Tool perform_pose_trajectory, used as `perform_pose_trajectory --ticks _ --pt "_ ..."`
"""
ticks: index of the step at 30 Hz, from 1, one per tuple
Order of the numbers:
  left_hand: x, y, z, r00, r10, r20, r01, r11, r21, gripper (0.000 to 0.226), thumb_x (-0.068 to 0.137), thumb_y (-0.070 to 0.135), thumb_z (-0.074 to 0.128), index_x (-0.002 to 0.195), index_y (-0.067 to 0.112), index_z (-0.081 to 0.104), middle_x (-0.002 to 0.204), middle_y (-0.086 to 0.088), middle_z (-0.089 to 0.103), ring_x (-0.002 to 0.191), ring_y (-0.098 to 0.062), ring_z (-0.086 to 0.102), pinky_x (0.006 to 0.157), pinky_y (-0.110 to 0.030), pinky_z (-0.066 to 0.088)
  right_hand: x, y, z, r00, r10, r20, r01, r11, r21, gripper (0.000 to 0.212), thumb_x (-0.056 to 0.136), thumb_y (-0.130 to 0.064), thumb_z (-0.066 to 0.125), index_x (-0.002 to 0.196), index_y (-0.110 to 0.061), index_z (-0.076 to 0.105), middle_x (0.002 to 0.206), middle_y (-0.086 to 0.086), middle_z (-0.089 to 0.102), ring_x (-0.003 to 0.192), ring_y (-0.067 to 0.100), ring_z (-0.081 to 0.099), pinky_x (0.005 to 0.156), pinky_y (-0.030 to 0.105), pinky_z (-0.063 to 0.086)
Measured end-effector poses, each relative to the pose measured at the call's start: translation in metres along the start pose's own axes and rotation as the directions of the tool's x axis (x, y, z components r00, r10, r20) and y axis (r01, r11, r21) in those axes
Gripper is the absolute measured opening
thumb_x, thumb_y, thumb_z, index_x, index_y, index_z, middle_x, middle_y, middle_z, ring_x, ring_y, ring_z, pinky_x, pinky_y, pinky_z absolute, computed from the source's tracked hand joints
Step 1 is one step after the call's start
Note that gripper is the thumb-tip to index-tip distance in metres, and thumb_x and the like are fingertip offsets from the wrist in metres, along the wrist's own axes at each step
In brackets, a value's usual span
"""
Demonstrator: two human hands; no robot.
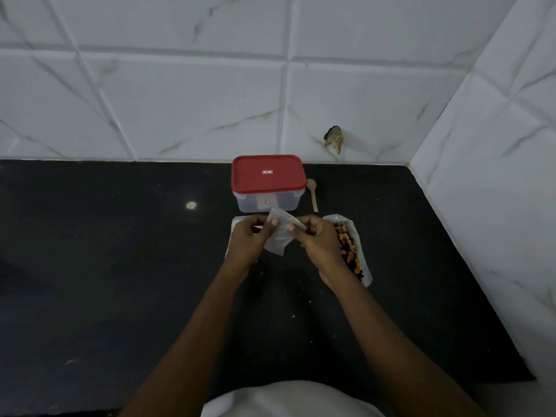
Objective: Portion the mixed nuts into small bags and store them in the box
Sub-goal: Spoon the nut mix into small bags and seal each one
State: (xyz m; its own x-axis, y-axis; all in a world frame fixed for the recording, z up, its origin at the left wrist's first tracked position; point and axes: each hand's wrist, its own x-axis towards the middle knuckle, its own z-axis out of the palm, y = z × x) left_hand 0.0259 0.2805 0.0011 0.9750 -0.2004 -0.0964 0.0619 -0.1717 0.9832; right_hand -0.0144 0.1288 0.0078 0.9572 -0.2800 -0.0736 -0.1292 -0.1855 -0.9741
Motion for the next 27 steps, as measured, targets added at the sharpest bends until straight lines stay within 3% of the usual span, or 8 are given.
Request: perform_pose_trajectory --ticks 5,8,11,13,16,21,23,27 --pt "0.004 0.002 0.013 1.000 -0.025 0.014 0.022 0.986 0.163 0.011 0.097 0.022 0.057 0.103 0.019 0.065 0.097 0.011 0.061 0.093 -0.003 0.055 0.074 -0.019 0.042 -0.009 -0.002 -0.022 0.996 0.030 0.086 -0.015 0.986 -0.168 0.009 0.095 -0.024 0.063 0.099 -0.025 0.070 0.089 -0.019 0.066 0.088 -0.005 0.061 0.074 0.011 0.046" --pt "0.005 -0.005 0.021 0.999 -0.027 0.019 0.021 0.960 0.279 0.015 0.094 0.027 0.060 0.107 0.022 0.066 0.108 0.004 0.063 0.103 -0.012 0.057 0.093 -0.038 0.049 -0.009 0.004 -0.030 0.995 0.056 0.077 -0.037 0.972 -0.232 0.013 0.095 -0.022 0.063 0.103 -0.019 0.072 0.085 -0.021 0.063 0.084 -0.005 0.060 0.073 0.011 0.045" --pt "-0.002 -0.013 0.034 0.982 0.108 -0.154 -0.029 0.895 0.445 0.030 0.085 0.032 0.071 0.112 0.024 0.062 0.114 0.011 0.060 0.106 -0.005 0.053 0.094 -0.031 0.044 -0.012 0.009 -0.033 0.997 0.067 0.045 -0.056 0.977 -0.208 0.007 0.093 -0.021 0.065 0.095 -0.023 0.072 0.088 -0.015 0.068 0.087 0.000 0.064 0.080 0.019 0.050" --pt "-0.010 -0.012 0.040 0.965 0.118 -0.235 -0.016 0.920 0.393 0.026 0.083 0.035 0.072 0.104 0.024 0.060 0.106 0.010 0.062 0.100 -0.006 0.057 0.084 -0.024 0.045 -0.014 0.011 -0.036 0.998 0.054 0.028 -0.048 0.981 -0.186 0.006 0.091 -0.020 0.068 0.089 -0.024 0.071 0.087 -0.012 0.070 0.087 0.002 0.066 0.081 0.021 0.052" --pt "-0.019 -0.001 0.048 0.994 -0.029 -0.106 0.048 0.982 0.182 0.021 0.093 0.040 0.060 0.096 0.020 0.065 0.095 0.004 0.066 0.092 -0.010 0.062 0.073 -0.023 0.048 -0.017 0.014 -0.038 0.998 0.049 0.045 -0.042 0.988 -0.148 0.003 0.089 -0.021 0.070 0.090 -0.018 0.073 0.088 -0.007 0.073 0.086 0.003 0.068 0.081 0.022 0.053" --pt "-0.022 -0.001 0.050 0.998 -0.042 -0.043 0.044 0.998 0.038 0.016 0.093 0.033 0.061 0.095 0.019 0.069 0.091 0.002 0.071 0.091 -0.013 0.066 0.087 -0.039 0.054 -0.020 0.014 -0.039 0.991 0.052 0.127 -0.035 0.990 -0.135 0.003 0.089 -0.022 0.070 0.089 -0.021 0.073 0.085 -0.008 0.074 0.081 -0.001 0.068 0.077 0.019 0.051" --pt "-0.021 -0.002 0.049 0.999 -0.031 -0.025 0.031 0.999 0.037 0.014 0.095 0.029 0.060 0.096 0.017 0.069 0.093 0.000 0.071 0.092 -0.013 0.067 0.088 -0.040 0.054 -0.020 0.012 -0.039 0.989 0.084 0.125 -0.070 0.991 -0.114 0.006 0.091 -0.023 0.068 0.089 -0.019 0.073 0.086 -0.004 0.073 0.078 0.000 0.066 0.071 0.017 0.047" --pt "-0.020 0.001 0.046 1.000 -0.007 0.022 0.006 0.999 0.049 0.013 0.096 0.027 0.058 0.096 0.016 0.067 0.095 -0.001 0.070 0.093 -0.012 0.066 0.087 -0.035 0.054 -0.021 0.010 -0.038 0.977 0.177 0.116 -0.182 0.983 0.037 0.010 0.091 -0.023 0.067 0.087 -0.015 0.072 0.085 0.000 0.071 0.080 0.012 0.064 0.069 0.026 0.048"
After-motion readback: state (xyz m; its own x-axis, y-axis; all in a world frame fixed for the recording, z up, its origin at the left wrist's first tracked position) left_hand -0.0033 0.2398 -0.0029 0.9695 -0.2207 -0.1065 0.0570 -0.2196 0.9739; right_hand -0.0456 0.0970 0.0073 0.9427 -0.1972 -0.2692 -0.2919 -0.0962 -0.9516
